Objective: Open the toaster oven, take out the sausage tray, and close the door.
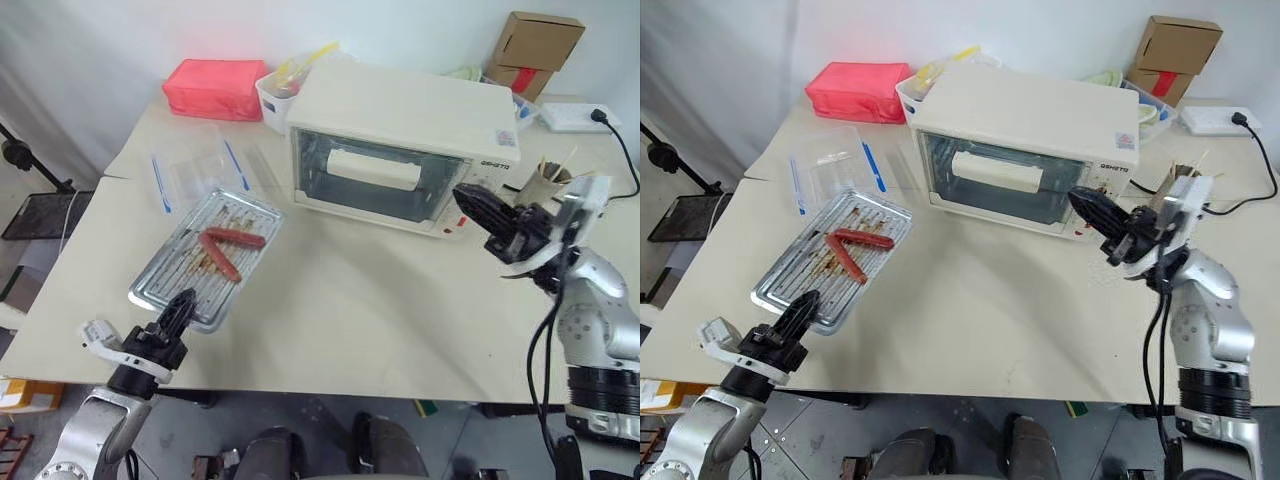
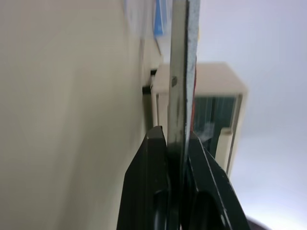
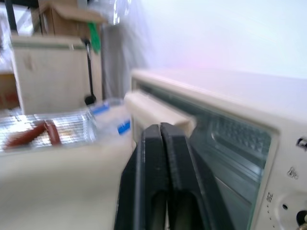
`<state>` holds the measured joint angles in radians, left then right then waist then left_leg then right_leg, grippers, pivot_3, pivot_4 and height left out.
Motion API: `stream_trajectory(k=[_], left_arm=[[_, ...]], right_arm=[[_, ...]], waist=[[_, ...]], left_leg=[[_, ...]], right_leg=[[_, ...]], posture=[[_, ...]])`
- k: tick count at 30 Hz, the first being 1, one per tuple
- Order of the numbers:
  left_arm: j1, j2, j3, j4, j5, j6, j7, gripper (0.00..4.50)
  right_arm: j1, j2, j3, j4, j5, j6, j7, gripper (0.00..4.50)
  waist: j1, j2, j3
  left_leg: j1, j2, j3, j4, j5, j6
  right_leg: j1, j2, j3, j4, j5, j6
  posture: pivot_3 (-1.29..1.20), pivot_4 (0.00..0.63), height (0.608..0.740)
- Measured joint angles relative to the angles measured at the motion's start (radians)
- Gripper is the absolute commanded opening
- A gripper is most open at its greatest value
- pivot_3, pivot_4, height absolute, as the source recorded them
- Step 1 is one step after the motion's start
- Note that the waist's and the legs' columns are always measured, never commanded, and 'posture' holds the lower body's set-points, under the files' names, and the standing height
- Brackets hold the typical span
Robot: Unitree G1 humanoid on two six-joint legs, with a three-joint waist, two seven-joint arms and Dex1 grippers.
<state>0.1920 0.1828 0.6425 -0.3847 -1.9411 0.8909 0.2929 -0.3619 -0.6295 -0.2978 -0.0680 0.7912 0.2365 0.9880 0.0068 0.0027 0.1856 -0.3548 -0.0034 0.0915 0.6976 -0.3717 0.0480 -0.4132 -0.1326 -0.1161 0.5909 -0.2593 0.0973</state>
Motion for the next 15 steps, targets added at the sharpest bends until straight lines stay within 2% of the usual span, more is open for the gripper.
stream_trajectory(k=[2, 10, 11, 15], left_arm=[[-0.016, 0.03, -0.003, 0.024, 0.0, 0.025, -0.015, 0.0], [-0.143, 0.302, -0.08, 0.255, -0.001, 0.28, -0.167, 0.0], [-0.165, 0.323, -0.095, 0.285, -0.001, 0.303, -0.185, 0.0], [-0.261, 0.413, -0.204, 0.425, -0.001, 0.405, -0.24, 0.0]], right_arm=[[0.031, -0.029, -0.002, -0.032, 0.001, 0.013, 0.024, 1.76], [0.332, -0.108, -0.03, -0.169, -0.084, -0.092, 0.235, 4.32], [0.373, -0.108, -0.045, -0.187, -0.084, -0.101, 0.246, 4.45], [0.549, -0.109, -0.103, -0.252, -0.093, -0.144, 0.295, 4.45]], waist=[[0.0, 0.0, 0.0], [0.006, 0.001, 0.0], [0.008, 0.001, 0.0], [0.018, 0.002, 0.0]], left_leg=[[0.0, 0.0, 0.0, 0.0, 0.0, 0.0], [0.0, 0.0, 0.001, 0.0, -0.001, 0.0], [0.0, 0.0, 0.001, 0.0, -0.001, 0.0], [0.001, -0.001, 0.002, 0.0, -0.003, -0.004]], right_leg=[[0.0, 0.0, 0.0, 0.0, 0.0, 0.0], [0.001, 0.002, 0.0, 0.002, 0.0, 0.0], [0.001, 0.002, 0.0, 0.002, 0.0, 0.001], [0.001, 0.001, 0.001, 0.002, 0.0, 0.001]], posture=[[0.0, 0.15, 0.74], [0.0, 0.15, 0.74], [0.0, 0.15, 0.74], [0.0, 0.15, 0.74]])
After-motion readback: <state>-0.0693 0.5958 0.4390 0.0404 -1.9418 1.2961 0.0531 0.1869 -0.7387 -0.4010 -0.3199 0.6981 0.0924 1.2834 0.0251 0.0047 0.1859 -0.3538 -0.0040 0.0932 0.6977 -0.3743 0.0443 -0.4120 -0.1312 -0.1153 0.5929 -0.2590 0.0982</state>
